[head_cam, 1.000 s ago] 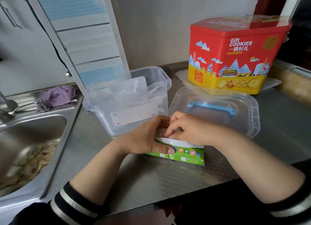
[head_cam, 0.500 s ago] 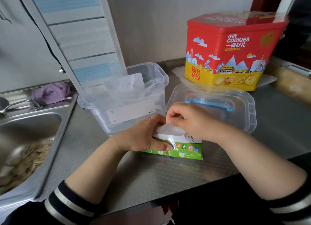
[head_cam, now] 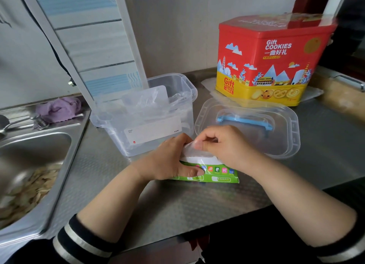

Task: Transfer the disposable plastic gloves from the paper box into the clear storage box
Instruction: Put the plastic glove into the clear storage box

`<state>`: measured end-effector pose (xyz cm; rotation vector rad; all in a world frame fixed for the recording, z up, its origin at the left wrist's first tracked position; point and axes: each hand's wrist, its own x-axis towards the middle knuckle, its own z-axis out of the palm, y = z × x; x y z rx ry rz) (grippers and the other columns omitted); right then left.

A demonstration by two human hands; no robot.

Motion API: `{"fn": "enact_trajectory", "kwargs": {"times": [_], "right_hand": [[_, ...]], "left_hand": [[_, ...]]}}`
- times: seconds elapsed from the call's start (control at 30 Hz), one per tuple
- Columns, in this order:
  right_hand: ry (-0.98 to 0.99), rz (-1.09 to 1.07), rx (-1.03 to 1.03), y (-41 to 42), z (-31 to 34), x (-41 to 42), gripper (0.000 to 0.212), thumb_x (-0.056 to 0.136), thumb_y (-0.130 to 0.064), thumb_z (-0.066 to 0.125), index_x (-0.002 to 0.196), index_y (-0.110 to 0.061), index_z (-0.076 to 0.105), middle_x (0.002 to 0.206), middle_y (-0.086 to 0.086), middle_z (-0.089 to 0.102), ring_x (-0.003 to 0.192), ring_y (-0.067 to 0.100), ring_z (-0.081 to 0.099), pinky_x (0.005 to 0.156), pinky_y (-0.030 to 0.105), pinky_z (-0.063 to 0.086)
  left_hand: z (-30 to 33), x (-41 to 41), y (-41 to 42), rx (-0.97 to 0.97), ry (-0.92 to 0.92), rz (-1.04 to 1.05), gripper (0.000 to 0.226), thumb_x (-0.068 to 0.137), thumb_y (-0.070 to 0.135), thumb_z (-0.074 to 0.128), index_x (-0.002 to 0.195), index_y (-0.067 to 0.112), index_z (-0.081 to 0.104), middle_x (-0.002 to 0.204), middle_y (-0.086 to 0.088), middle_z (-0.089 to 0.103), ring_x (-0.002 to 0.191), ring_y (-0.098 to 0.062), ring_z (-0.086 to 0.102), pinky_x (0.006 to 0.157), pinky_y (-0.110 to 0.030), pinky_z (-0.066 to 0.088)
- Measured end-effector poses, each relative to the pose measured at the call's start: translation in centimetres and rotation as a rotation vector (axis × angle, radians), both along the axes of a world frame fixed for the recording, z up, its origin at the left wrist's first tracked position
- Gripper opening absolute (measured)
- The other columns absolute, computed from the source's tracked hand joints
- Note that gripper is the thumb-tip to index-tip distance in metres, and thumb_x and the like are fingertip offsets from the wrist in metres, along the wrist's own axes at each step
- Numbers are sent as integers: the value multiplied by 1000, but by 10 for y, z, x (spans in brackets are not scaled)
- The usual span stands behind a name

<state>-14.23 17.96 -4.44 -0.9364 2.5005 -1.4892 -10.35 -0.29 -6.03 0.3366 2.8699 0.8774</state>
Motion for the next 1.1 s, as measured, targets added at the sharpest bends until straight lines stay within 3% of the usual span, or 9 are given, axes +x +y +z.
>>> {"fn": "enact_trajectory", "kwargs": {"times": [0.17,0.23,0.33,0.43,0.53,0.7,0.83,0.97,1.1], "right_hand": [[-320,-37,-280,2,1,1,17,86,-13,69,73,-23,69,56,-16,60,51,-3,46,48,16,36],[-429,-64,-396,2,1,-1,12,82,-17,72,70,-20,72,69,-3,64,67,16,48,62,26,35],[-563,-76,-556,0,5,-2,10,67,-31,74,72,-23,76,83,13,57,89,27,38,74,40,29],[-616,-71,-659,1,7,-2,12,66,-27,72,73,-17,73,77,4,67,81,28,51,79,42,38],[-662,-40,-801,0,9,-2,12,69,-17,65,78,-10,67,73,1,70,74,15,66,77,32,55],[-647,-9,-876,-5,7,-5,11,72,-16,65,80,-11,70,81,6,70,81,19,65,86,39,52],[-419,-9,-652,-4,7,-4,13,73,-30,67,76,-20,73,79,-3,71,82,13,64,85,34,48],[-183,95,93,15,22,-4,37,65,-60,64,86,-33,49,81,-18,56,73,-6,53,63,8,40],[-14,-40,390,16,9,0,24,78,-36,77,80,-17,62,73,-5,61,69,14,58,60,24,45]], "left_hand": [[0,-1,0,44,-15,22,80,58,66,78,118,22,49,112,3,58,105,-17,56,92,-42,47],[-1,-2,0,59,-15,9,71,63,57,82,120,28,51,111,8,61,107,-5,57,93,-29,47],[2,-2,-1,53,-12,-16,50,72,38,84,105,32,47,96,22,56,90,14,54,75,-7,39],[1,-2,-1,48,-2,-26,71,70,51,82,123,25,44,114,17,57,105,3,54,93,-16,42],[1,-3,-1,43,-3,-23,88,65,65,75,134,23,40,126,11,56,118,-9,53,103,-36,43],[2,-3,1,65,11,-20,88,64,62,78,135,24,41,127,10,57,120,-10,53,104,-38,42],[2,-1,4,97,29,-37,74,69,45,84,129,27,46,122,12,59,117,-6,54,104,-33,42],[0,-1,2,126,21,-43,71,69,44,85,128,28,49,120,15,60,113,-2,55,103,-30,42],[-5,-3,2,91,7,-6,66,60,62,80,113,31,56,110,10,65,105,-12,61,93,-39,49]]}}
